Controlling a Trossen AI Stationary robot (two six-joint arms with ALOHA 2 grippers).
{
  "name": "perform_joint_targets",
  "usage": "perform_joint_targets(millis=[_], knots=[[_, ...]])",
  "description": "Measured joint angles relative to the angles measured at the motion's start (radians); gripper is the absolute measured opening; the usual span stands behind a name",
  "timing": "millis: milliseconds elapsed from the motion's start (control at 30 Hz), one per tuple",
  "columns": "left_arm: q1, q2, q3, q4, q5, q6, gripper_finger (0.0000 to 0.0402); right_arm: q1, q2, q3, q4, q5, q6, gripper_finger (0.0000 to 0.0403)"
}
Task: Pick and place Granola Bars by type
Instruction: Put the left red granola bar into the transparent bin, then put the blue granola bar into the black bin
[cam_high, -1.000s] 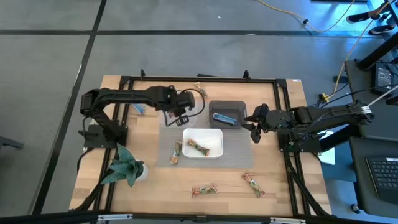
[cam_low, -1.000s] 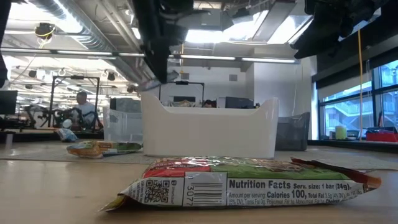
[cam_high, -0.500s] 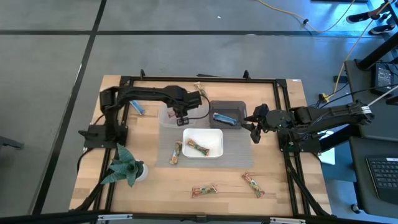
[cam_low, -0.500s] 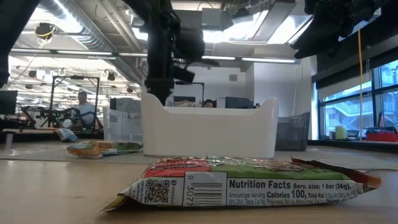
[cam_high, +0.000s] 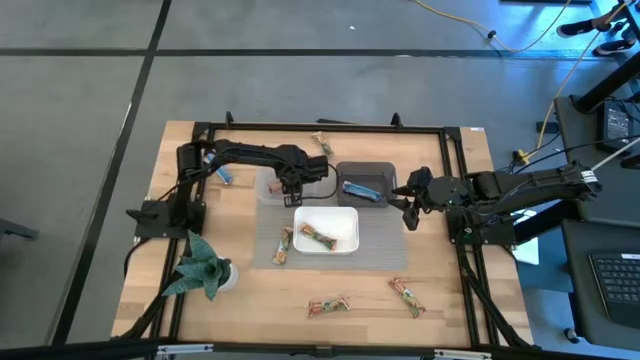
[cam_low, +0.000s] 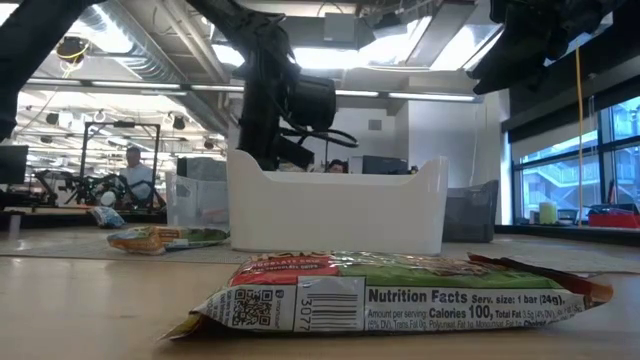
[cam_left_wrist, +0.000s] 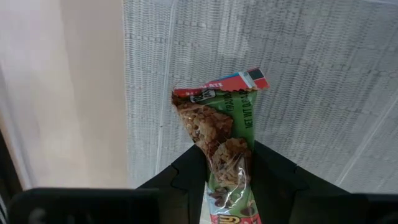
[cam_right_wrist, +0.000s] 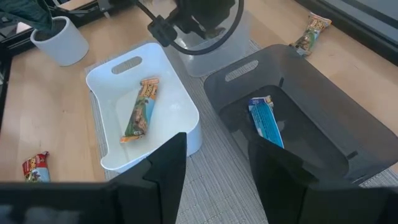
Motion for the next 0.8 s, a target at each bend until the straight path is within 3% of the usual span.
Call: perform_joint_targets(millis=[333,800], knots=[[0.0,-0.005,0.0,-0.012,0.009,-0.003,0.0109,0.0,0.0,0.0,0.081,0.0,-0.017,0.0174],[0.0,-0.054,0.002,-0.037,0.023,-0.04,0.0163,0.0,0.0,0.0,0.082,-0.001,-0.022,0.0174]])
